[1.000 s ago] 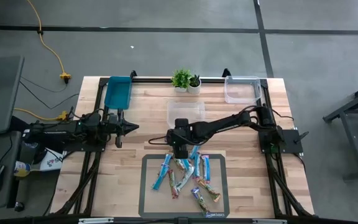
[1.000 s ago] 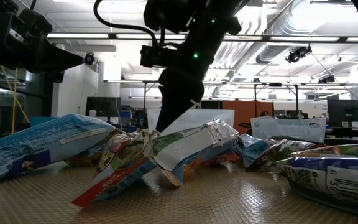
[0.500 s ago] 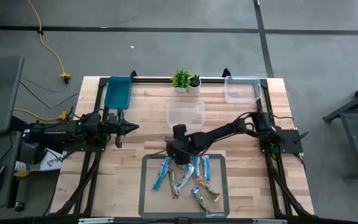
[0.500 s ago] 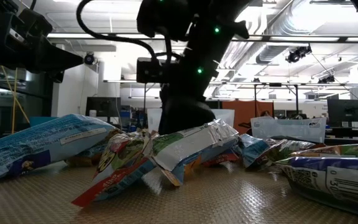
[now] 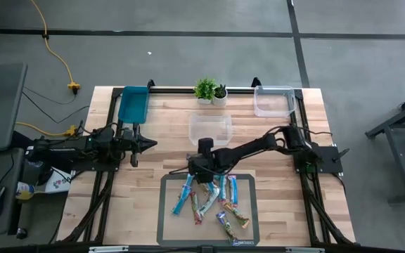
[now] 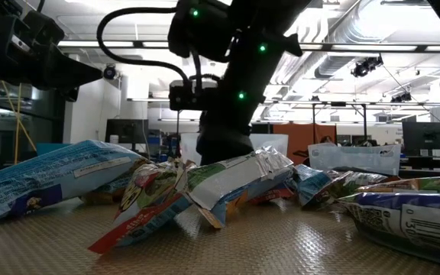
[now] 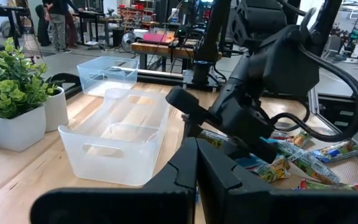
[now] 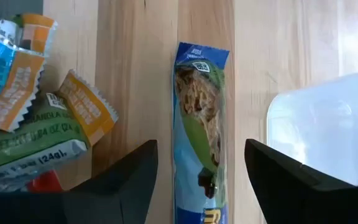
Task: Pick and place Granola Bars by type
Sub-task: Put the blue granola bar in the left transparent bin
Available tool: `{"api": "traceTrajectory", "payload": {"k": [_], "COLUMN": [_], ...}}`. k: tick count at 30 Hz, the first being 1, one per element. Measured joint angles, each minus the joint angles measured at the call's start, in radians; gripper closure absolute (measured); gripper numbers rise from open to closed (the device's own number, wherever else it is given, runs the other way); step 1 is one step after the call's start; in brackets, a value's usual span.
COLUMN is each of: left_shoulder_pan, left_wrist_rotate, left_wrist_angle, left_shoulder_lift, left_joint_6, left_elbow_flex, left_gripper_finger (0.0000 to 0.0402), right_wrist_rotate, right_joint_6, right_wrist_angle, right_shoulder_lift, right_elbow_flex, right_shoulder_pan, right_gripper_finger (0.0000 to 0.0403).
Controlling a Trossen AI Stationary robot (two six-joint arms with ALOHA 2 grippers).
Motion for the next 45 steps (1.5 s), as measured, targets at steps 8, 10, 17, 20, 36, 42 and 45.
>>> {"api": "traceTrajectory", "payload": {"k": [8,10,17,20,36,42,45], "left_shoulder_pan": [0.000,0.000,0.000,0.000,0.000,0.000,0.000], "left_wrist_rotate": [0.000,0.000,0.000,0.000,0.000,0.000,0.000], "left_wrist_angle": [0.000,0.000,0.000,0.000,0.000,0.000,0.000], "left_shoulder_lift": [0.000,0.000,0.000,0.000,0.000,0.000,0.000], "left_joint_6": [0.000,0.000,0.000,0.000,0.000,0.000,0.000], "left_elbow_flex": [0.000,0.000,0.000,0.000,0.000,0.000,0.000], "left_gripper_finger": [0.0400,0.0400,0.0400,0.0400,0.0400,0.0400,0.0400], "right_wrist_rotate": [-0.030,-0.039,-0.099,-0.117,-0.197,-0.196,-0.196], "right_joint_6": [0.001,0.006,0.050,0.050,0.045,0.042,0.041], "right_wrist_angle": [-0.005,-0.005,-0.011,-0.012,-0.016,-0.016,-0.016], "right_shoulder_lift": [0.008,0.011,0.017,0.018,0.020,0.020,0.016], "right_elbow_flex": [0.002,0.002,0.003,0.002,0.000,0.000,-0.001], "right_shoulder_pan": [-0.009,-0.010,-0.028,-0.037,-0.060,-0.059,-0.058], "right_gripper_finger": [0.0183,0.0187,0.0203,0.0209,0.0278,0.0310,0.0327]}}
